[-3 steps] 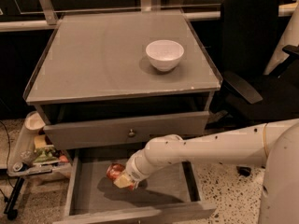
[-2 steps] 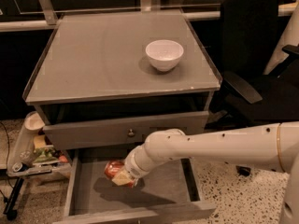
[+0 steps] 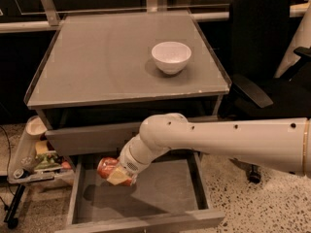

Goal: Pick coke can from middle drawer and place on counter

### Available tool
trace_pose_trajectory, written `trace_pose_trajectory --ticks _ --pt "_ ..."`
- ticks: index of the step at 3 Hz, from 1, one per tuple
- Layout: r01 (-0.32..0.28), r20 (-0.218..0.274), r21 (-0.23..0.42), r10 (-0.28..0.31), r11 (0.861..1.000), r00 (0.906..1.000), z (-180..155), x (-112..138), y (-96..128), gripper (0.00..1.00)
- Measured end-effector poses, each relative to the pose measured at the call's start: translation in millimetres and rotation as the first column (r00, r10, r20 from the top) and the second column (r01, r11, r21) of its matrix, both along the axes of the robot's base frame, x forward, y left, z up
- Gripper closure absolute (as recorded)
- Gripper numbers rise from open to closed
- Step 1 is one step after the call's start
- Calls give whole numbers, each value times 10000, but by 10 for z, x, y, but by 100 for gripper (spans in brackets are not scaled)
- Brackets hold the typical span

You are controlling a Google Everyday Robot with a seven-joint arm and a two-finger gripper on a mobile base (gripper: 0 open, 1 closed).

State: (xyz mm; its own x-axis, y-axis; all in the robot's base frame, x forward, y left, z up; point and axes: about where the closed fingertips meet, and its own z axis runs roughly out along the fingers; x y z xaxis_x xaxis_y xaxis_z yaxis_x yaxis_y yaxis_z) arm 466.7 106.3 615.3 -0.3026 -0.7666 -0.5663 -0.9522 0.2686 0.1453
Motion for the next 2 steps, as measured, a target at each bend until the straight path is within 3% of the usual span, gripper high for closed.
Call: trace_pose_trajectory --ticks 1,2 --pt "-1 1 0 1 10000 10000 1 0 0 100" --pt "-215 270 -58 216 9998 9994 241 70 87 100"
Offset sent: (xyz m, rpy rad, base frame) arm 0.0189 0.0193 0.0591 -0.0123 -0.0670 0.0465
